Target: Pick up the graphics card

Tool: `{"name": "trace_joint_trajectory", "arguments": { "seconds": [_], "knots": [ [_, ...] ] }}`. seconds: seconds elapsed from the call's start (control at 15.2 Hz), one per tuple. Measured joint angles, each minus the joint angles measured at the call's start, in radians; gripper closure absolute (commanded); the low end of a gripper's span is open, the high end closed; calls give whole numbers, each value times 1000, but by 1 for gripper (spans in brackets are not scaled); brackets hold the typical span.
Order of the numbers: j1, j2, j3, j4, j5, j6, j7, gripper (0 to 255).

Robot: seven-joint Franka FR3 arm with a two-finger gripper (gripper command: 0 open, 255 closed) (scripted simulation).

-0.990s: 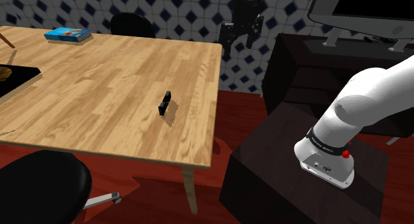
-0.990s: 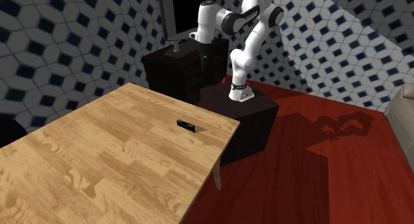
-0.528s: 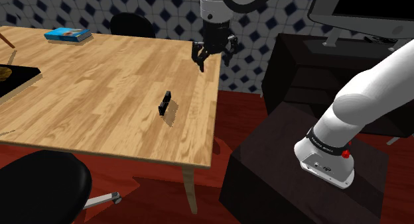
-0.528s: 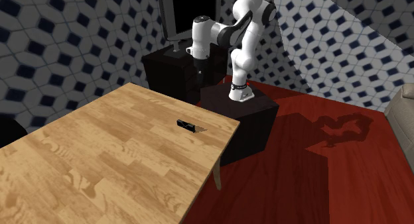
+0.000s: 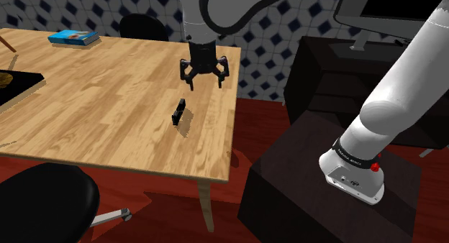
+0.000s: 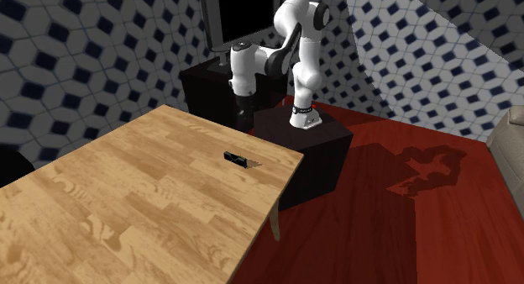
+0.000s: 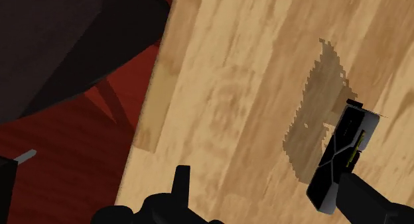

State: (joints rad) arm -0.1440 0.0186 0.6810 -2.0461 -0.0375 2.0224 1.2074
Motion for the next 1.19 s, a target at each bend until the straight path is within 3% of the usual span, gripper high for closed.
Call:
{"name": "trace_joint_trajectory", "arguments": {
  "seconds": [0.33,0.59,1.12,1.19],
  "knots": [
    [62,251,-13,165,-132,26,237,0],
    [132,419,-58,315,-195,20,375,0],
    [163,500,-87,321,-236,86,421,0],
    [164,503,-88,319,-238,91,422,255]
  ]
}}
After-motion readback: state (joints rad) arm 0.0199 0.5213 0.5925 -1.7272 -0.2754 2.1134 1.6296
